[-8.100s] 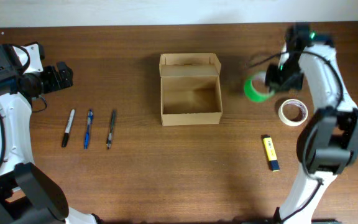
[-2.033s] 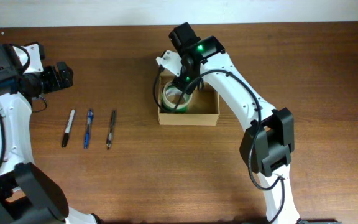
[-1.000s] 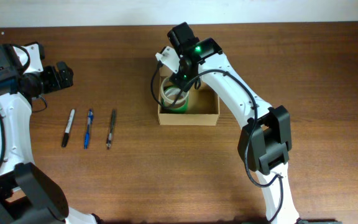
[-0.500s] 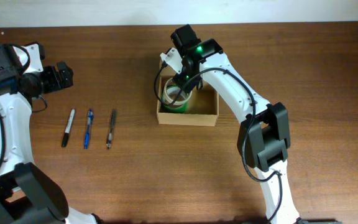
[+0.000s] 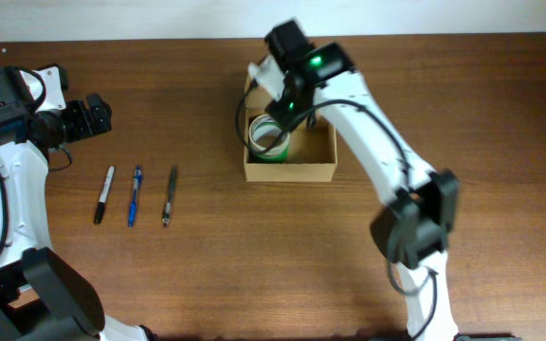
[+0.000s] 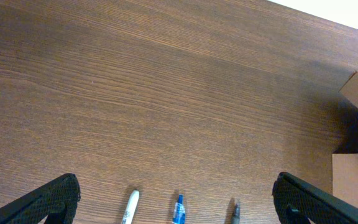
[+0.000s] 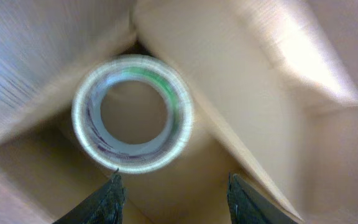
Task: Pack container
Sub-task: 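Move the right gripper down onto the yellow highlighter and grasp it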
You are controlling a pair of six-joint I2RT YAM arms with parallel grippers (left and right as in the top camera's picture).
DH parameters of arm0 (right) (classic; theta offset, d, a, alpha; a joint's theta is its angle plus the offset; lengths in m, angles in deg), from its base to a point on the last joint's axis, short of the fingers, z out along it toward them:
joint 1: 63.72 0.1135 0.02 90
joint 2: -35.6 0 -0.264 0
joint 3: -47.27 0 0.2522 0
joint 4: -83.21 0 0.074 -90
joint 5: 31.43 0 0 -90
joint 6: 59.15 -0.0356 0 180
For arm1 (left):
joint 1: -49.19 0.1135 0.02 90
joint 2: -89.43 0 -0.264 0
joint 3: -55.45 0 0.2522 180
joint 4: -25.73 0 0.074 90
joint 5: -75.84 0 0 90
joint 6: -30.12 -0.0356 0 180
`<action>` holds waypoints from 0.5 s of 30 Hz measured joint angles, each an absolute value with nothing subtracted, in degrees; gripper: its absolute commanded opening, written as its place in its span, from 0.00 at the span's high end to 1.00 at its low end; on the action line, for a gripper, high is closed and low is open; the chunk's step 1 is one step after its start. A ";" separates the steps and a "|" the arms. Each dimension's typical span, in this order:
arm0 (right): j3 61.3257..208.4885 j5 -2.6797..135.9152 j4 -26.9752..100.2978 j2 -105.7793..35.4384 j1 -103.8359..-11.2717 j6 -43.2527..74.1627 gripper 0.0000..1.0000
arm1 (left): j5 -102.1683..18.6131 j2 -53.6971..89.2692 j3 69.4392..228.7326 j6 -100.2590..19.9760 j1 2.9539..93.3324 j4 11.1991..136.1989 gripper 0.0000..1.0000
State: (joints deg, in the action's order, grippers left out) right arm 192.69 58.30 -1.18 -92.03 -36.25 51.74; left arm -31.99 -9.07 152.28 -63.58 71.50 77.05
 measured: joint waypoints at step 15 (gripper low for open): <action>175.20 51.37 3.73 -47.95 -63.86 35.34 0.44 | -31.96 -9.07 152.28 -63.58 71.50 77.05 0.01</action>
State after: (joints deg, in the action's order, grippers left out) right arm 175.20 51.37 3.73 -47.95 -63.86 35.34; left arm -31.96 -9.07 152.28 -63.58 71.50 77.05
